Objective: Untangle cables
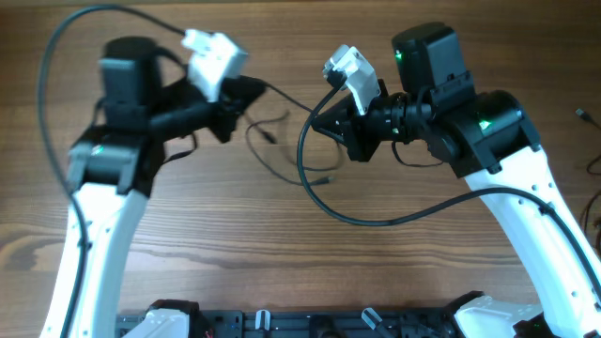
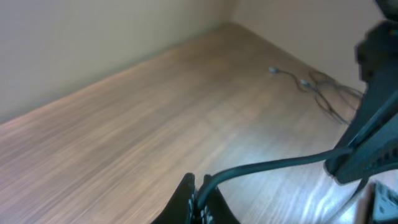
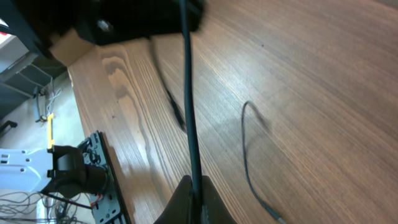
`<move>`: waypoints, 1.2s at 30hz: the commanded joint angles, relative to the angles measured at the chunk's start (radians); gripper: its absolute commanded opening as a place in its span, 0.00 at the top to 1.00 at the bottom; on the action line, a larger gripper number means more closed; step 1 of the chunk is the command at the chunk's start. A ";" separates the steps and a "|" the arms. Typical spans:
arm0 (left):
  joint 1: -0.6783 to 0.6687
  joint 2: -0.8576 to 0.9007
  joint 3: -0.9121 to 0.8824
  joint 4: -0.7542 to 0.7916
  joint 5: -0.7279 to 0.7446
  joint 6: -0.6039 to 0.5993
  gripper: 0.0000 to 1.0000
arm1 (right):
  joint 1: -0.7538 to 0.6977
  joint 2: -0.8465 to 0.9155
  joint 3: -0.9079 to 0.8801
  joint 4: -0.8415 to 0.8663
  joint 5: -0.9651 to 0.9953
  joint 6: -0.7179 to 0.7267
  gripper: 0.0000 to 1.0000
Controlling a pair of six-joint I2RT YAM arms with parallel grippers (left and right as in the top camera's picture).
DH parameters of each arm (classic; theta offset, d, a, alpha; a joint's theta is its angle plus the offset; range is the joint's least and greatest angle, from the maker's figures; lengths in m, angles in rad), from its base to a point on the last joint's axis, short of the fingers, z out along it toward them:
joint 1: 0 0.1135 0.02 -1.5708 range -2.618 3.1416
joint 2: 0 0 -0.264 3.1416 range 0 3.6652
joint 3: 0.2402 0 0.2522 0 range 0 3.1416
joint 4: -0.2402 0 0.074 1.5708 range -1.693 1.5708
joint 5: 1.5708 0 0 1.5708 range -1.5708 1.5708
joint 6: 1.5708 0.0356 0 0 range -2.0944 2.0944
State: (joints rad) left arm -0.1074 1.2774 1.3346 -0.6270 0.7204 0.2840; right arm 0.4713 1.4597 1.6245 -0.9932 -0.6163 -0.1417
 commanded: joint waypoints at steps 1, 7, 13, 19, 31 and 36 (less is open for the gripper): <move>0.183 -0.092 0.001 0.010 -0.255 -0.068 0.96 | -0.011 -0.012 0.017 -0.061 0.071 0.009 0.96; 0.289 -0.180 0.001 -0.035 -0.266 -0.069 0.96 | -0.011 -0.012 0.017 -0.061 0.070 0.010 0.96; 0.289 -0.195 0.000 -0.060 -0.217 -0.140 0.25 | -0.011 -0.012 0.017 -0.046 0.070 0.010 0.96; 0.286 -0.163 0.000 -0.135 -0.175 -0.139 0.04 | -0.011 -0.012 0.017 0.018 0.071 0.010 0.96; 0.286 -0.100 0.000 -0.255 0.025 -0.139 0.28 | -0.011 -0.016 0.017 0.325 0.435 0.106 0.96; 0.286 -0.088 0.000 -0.304 0.027 -0.139 0.27 | -0.011 -0.015 0.017 0.377 0.262 0.149 0.95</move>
State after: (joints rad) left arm 0.1795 1.1786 1.3300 -0.9154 0.7013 0.1440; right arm 0.4610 1.4593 1.6390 -0.6178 -0.2745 -0.0311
